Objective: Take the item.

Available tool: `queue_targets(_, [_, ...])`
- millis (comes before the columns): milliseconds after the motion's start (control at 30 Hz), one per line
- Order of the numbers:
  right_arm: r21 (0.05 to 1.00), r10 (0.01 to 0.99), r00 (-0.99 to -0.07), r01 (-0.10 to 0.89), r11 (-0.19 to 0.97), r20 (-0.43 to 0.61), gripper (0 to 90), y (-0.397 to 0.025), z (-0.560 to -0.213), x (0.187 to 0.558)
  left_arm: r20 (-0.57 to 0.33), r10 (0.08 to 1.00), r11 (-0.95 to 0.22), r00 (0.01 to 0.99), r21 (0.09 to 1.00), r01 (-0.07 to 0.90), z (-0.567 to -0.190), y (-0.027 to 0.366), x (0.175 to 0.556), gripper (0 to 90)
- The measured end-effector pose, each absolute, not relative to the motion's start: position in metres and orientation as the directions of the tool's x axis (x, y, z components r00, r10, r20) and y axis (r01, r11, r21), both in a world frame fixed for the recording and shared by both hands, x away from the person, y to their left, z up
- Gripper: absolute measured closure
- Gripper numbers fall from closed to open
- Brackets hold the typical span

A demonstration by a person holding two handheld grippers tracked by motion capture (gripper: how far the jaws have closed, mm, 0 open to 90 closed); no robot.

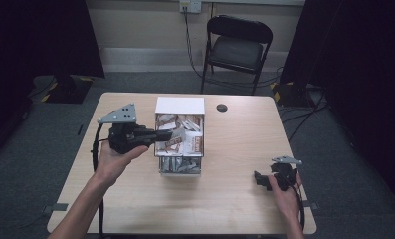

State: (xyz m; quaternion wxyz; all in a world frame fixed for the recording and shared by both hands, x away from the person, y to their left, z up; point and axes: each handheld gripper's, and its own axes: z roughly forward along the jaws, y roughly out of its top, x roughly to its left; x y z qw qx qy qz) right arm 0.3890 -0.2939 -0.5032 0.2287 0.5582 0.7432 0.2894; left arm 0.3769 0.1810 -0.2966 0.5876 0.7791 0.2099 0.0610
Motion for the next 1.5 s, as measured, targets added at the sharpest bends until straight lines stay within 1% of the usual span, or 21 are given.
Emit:
queue_targets(667, [0.686,0.962,-0.272,0.697,0.209,-0.016,0.0,-0.294,-0.503,0.389,-0.127,0.428,-0.193,0.895,0.954,0.229,-0.283,0.211,0.368,90.0])
queue_targets(967, [0.686,0.962,-0.272,0.697,0.208,-0.016,0.0,-0.294,-0.503,0.389,-0.139,0.477,-0.156,0.868,0.958,0.240,-0.280,0.233,0.369,90.0])
queue_targets(1500, [0.686,0.962,-0.272,0.697,0.208,-0.015,0.0,-0.294,-0.503,0.389,-0.160,0.565,-0.136,0.810,0.950,0.282,-0.291,0.263,0.379,90.0])
